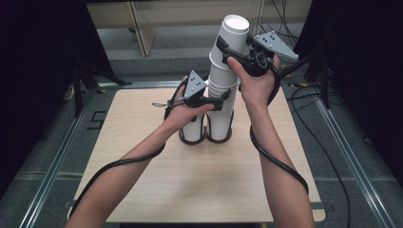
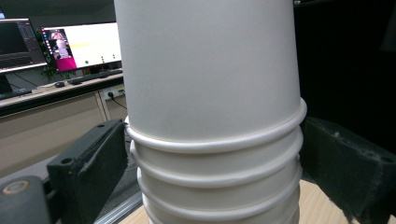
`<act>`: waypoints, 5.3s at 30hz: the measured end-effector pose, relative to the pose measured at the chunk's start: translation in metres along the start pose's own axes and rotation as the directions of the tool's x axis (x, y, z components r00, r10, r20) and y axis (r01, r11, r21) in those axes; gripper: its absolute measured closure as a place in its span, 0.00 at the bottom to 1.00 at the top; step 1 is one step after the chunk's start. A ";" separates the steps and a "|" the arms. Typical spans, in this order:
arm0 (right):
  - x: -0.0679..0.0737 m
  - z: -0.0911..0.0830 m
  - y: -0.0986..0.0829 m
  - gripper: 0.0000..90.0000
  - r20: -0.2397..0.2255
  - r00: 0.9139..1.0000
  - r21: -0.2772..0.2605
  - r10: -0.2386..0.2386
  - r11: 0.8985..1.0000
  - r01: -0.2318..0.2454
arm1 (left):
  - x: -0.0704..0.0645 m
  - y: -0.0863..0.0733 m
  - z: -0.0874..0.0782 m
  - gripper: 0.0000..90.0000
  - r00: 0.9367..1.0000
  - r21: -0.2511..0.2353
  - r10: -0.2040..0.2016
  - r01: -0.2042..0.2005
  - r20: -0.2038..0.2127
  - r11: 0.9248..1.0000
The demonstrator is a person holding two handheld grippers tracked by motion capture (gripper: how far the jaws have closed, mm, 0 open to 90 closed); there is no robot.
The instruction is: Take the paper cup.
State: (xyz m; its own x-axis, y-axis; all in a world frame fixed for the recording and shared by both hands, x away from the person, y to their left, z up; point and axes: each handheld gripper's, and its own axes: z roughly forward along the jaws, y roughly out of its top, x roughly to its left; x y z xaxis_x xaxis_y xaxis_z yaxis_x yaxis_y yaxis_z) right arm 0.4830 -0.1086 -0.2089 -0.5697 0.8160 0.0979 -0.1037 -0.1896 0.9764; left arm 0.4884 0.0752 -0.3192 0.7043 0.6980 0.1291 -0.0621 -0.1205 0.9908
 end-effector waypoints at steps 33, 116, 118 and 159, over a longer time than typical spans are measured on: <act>0.002 0.001 0.031 0.23 -0.007 1.000 -0.100 0.017 0.995 -0.017 | -0.001 0.004 -0.001 0.05 1.000 -0.022 -0.002 0.002 0.011 1.000; 0.002 -0.141 -0.044 0.24 0.026 0.998 -0.019 0.055 0.998 -0.054 | -0.022 -0.079 -0.167 0.00 0.999 -0.016 -0.032 0.031 -0.029 0.999; 0.004 -0.145 -0.056 0.24 0.032 0.997 -0.001 0.071 0.997 -0.071 | -0.025 -0.090 -0.171 0.00 0.999 -0.001 -0.024 0.024 -0.037 1.000; 0.035 -0.147 -0.197 0.24 0.042 0.944 0.181 0.328 0.926 -0.331 | -0.027 -0.149 -0.194 0.00 0.996 0.081 -0.070 0.075 -0.060 0.994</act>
State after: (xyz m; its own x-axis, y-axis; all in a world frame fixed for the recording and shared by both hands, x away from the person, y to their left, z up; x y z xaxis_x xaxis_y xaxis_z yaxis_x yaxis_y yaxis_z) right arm 0.3638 -0.1233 -0.4259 -0.5371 0.7308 0.4213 0.2403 -0.3462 0.9069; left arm 0.3411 0.2115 -0.4627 0.6635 0.7456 0.0615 0.0486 -0.1249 0.9910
